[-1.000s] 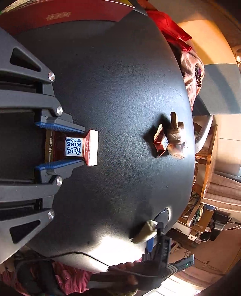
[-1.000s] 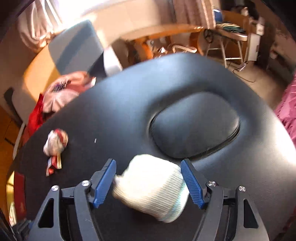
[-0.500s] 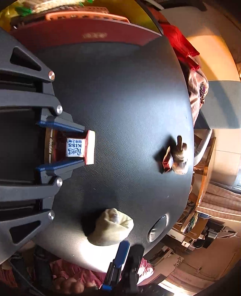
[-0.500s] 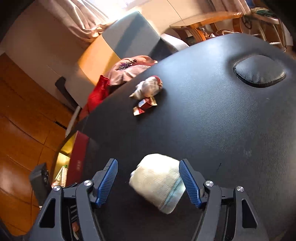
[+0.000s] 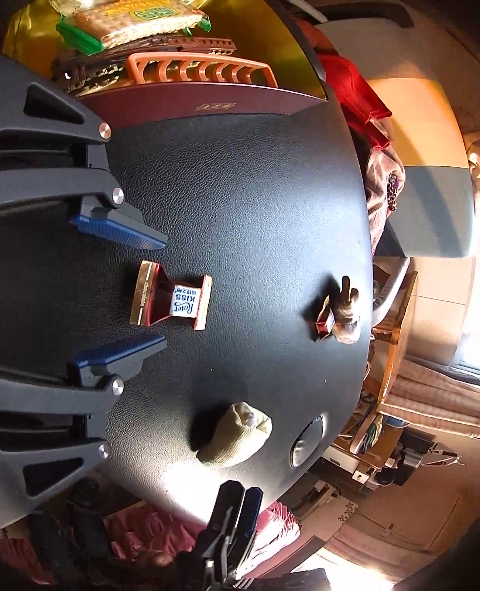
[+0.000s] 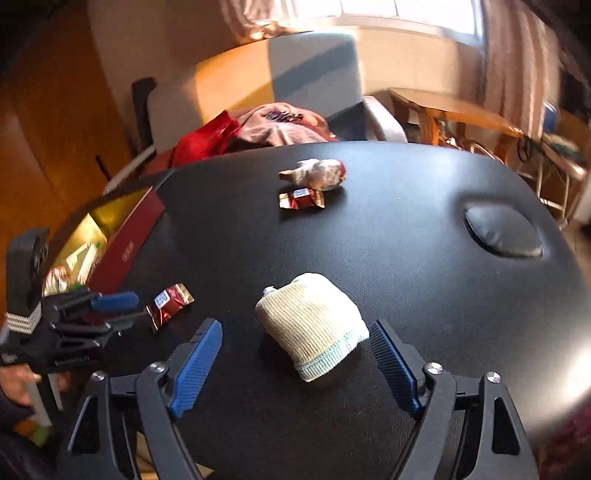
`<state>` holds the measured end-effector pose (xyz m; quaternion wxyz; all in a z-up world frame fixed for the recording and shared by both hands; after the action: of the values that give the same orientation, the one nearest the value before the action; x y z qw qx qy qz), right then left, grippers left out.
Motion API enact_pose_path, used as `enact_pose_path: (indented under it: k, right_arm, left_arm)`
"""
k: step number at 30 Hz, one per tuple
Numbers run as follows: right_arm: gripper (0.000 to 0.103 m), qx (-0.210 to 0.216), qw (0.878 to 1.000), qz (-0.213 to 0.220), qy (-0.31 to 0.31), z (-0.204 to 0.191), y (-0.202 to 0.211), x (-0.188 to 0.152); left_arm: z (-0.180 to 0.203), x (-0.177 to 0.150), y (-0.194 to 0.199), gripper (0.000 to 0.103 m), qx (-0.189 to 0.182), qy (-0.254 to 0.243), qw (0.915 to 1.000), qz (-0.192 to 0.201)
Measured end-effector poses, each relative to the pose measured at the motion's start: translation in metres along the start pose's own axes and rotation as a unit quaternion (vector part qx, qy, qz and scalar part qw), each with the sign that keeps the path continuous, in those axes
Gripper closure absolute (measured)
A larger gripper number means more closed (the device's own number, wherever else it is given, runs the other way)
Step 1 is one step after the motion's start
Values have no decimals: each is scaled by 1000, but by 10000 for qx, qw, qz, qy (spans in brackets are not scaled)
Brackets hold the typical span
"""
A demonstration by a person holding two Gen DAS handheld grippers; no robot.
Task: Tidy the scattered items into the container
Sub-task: 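Grasp the beige knit cap with the right gripper while the left gripper holds the chocolate, then carry the chocolate and knit cap toward the gold box with both grippers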
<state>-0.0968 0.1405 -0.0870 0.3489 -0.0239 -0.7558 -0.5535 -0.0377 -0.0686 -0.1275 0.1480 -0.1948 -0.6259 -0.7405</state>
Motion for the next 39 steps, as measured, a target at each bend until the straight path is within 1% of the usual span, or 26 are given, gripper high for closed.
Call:
enact_pose_path:
  k: [2,4,6,11,12,16,18,23,24,25,27,28,30,33,36,39]
  right_arm:
    - [14,-20,9998,-63,171,0,-4,4]
    - [11,-7,9992,-204,335,3,-12,9]
    - [11,26,9982,-384,457,7,-22,14]
    - [11,-14,9940,-744,797,9,-44,26]
    - [12,-21,9931,-805,855,8,-47,28]
    - [25,-53,9885,-1055,1078,4,-61,29]
    - [27,-57,9870,-1151,1119,1,-66,26]
    - [26,-140,9886,-1109,1008,2,-70,23]
    - [27,-156,9891,-1097,973,3,-70,23]
    - [31,-196,9893,-1085,955,3,-70,23]
    - [33,-308,9899,-1002,957,2,-69,22]
    - [34,-375,9898,-975,966,0,-68,21]
    - [35,-533,9892,-916,1013,-4,-67,17]
    - [36,-629,9900,-816,962,-10,-62,10]
    - [36,-604,9920,-706,854,-17,-56,2]
    - [36,-538,9950,-572,620,-22,-52,-5]
  left_arm:
    - [2,6,-2,55,63,-95,9999,-26]
    - [5,10,-10,55,125,-215,9996,-163]
    - [8,14,-19,55,161,-304,9989,-309]
    - [12,21,-32,55,146,-337,9986,-379]
    - [13,22,-34,55,132,-341,9985,-399]
    - [15,25,-39,55,187,-368,9985,-370]
    - [16,26,-40,55,199,-369,9985,-361]
    - [18,28,-42,55,263,-406,9983,-322]
    - [18,28,-42,55,280,-417,9983,-311]
    - [19,28,-43,55,303,-431,9982,-289]
    - [19,28,-44,55,330,-433,9982,-261]
    - [19,28,-43,56,336,-409,9983,-244]
    - [17,28,-42,63,374,-364,9984,-194]
    - [14,22,-38,63,331,-303,9989,-148]
    - [11,14,-31,64,248,-254,9993,-98]
    - [7,7,-25,64,133,-137,9998,-74]
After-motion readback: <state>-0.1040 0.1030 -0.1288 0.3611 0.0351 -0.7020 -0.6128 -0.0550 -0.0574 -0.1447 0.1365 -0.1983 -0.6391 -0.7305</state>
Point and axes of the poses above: each gripper's, at about its wrist camera, not at the fingertips, and y roughly against the way its jaws point, z to its right, x to its top, the point moved 4 cm from there along -y, roughly the way its jaws point, and after that the axes turned 6 degrees about -z, right-handed, at the moved point
